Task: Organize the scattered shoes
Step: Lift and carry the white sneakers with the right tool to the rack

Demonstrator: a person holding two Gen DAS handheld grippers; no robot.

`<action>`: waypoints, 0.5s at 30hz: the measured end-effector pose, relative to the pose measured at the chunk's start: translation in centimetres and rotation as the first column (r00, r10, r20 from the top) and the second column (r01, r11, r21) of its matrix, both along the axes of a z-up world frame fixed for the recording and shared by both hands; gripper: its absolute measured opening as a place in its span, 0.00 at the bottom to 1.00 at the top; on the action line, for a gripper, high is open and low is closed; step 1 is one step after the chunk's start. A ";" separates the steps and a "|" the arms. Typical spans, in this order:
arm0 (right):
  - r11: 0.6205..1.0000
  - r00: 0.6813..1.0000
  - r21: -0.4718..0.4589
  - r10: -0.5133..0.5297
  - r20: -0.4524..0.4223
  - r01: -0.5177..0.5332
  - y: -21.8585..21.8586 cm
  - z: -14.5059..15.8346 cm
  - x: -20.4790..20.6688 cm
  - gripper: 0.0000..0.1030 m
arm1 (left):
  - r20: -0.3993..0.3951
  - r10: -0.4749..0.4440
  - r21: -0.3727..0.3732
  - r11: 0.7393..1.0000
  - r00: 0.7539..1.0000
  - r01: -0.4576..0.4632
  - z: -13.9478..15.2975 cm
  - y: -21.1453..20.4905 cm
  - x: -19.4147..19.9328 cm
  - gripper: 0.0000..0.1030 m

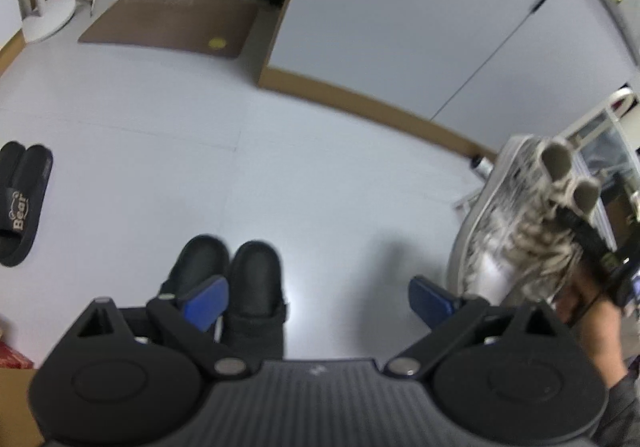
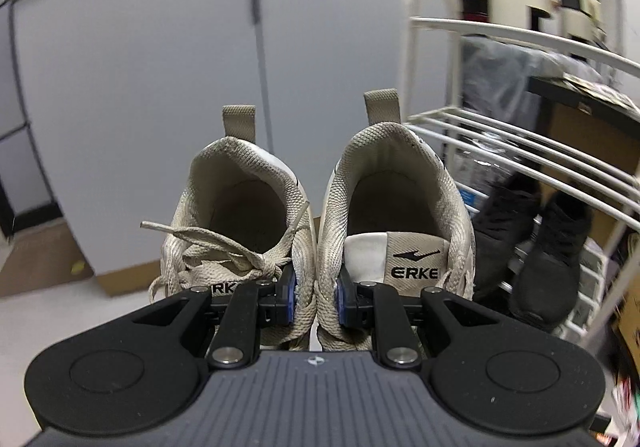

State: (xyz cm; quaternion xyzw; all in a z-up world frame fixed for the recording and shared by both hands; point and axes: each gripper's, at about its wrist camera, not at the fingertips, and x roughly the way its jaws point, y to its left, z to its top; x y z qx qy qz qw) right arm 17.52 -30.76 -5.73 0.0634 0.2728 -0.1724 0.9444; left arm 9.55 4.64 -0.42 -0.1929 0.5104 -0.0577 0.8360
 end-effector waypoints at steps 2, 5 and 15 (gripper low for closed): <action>0.999 1.000 0.022 -0.028 0.014 0.028 -0.9 0.5 -1.0 0.20 | 0.034 0.015 -0.013 1.000 0.999 -0.015 0.5 -0.8 -0.2 0.96; 0.997 0.997 0.040 -0.070 0.025 0.069 -1.7 0.8 -2.0 0.20 | 0.048 -0.023 0.042 0.999 0.999 0.021 0.1 -2.6 0.1 0.95; 0.992 0.992 0.019 -0.125 0.029 0.125 -6.8 1.8 -2.0 0.20 | 0.070 -0.142 0.102 0.986 0.987 0.134 -0.6 -6.1 0.2 0.95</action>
